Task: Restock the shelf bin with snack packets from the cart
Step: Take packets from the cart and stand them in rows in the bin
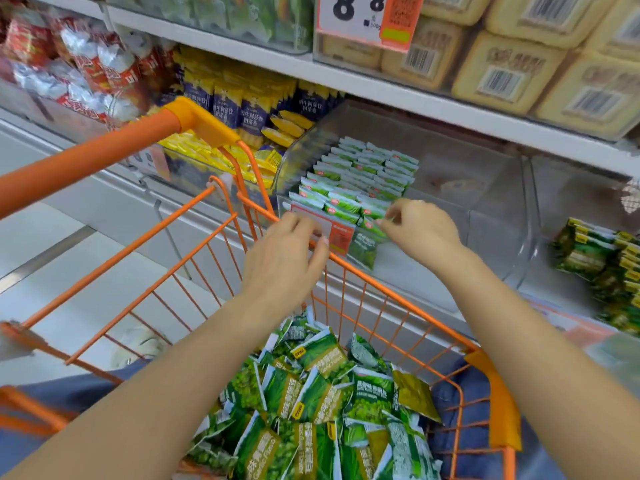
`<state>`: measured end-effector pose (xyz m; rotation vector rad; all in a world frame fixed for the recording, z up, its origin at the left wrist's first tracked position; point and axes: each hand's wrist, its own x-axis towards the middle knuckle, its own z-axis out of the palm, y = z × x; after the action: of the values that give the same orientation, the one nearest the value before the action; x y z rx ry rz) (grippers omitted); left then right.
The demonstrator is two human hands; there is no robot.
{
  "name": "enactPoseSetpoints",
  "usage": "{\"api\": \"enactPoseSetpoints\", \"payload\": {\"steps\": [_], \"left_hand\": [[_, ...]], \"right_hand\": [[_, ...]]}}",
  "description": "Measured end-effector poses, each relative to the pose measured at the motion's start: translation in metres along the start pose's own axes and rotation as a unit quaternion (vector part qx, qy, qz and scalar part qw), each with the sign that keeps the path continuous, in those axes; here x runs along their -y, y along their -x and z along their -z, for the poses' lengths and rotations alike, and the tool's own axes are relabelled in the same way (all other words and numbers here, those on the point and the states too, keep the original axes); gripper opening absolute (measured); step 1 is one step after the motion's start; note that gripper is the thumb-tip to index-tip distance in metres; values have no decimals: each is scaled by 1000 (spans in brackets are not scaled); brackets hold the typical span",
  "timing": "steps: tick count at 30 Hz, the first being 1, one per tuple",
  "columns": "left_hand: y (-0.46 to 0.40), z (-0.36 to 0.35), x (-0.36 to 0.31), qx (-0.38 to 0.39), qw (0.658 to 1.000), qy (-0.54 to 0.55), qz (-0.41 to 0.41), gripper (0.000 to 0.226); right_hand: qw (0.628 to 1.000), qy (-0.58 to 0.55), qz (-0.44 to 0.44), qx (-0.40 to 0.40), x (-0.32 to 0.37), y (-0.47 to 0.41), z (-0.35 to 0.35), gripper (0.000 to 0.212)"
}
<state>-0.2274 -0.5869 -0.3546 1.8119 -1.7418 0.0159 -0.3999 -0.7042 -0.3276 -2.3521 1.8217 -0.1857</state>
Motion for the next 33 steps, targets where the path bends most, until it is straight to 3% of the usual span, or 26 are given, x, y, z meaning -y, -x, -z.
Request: {"api": "enactPoseSetpoints", "payload": {"steps": [3,5,7,10,11,13,18,22,25,29,33], "left_hand": [[2,13,-8,-50,998,23,-42,25],[6,17,-15,-10,997,53,-58,33],[13,11,-20,170,984,25,-39,46],[27,-16,-14,450,878,-159,-41,48],[31,-24,-7,496,846,-188,-44,48],[34,-37,10,543,823,-167,-17,46],[21,-31,21,548,834,16,58,12],[6,-4,12,502,855,113,57,18],[2,18,0,447,863,219,86,10],[-5,41,-28,400,852,324,89,7],[-22,46,-65,331,876,349,39,9]], "right_hand": [[995,8,46,-91,-3,36,2,31],[977,-48,106,-177,-2,61,-2,22],[959,-86,170,-211,1,80,-9,17],[965,-113,217,-93,4,87,-20,21],[968,-104,221,-55,3,87,-22,22],[969,-97,225,-35,0,84,-24,25],[968,-106,222,-38,-5,85,-24,29],[959,-217,180,-30,-8,85,-21,48],[933,-336,132,11,-9,86,-17,47],[863,-480,131,92,-11,96,7,33],[841,-501,140,151,-33,116,43,29]]}}
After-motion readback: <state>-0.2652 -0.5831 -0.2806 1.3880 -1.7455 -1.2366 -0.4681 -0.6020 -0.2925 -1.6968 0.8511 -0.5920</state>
